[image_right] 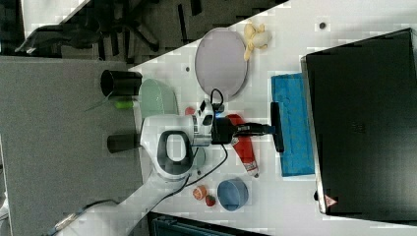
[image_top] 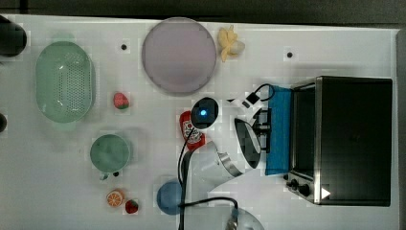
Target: Flap open oven.
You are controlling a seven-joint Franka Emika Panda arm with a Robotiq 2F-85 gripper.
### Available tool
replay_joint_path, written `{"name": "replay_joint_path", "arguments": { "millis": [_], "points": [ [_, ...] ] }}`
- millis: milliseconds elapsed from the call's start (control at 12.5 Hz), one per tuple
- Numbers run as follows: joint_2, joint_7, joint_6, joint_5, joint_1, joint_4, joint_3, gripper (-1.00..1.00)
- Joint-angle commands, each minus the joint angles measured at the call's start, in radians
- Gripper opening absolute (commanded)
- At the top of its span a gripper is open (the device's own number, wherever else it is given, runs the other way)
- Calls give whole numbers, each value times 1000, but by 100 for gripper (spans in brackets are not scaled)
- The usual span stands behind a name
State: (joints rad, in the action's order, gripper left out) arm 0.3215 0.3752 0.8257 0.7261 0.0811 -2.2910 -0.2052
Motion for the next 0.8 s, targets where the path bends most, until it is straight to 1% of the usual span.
{"name": "replay_joint_path", "arguments": {
  "millis": [80, 240, 480, 800],
  "points": [
    [77, -189, -9, 52, 39, 24, 15, -65],
    [135, -274, -4, 98, 61, 45, 16, -65],
    [194, -303, 4, 99, 88, 75, 18, -65],
    [204, -303, 6, 99, 99, 97, 22, -65]
  ]
}}
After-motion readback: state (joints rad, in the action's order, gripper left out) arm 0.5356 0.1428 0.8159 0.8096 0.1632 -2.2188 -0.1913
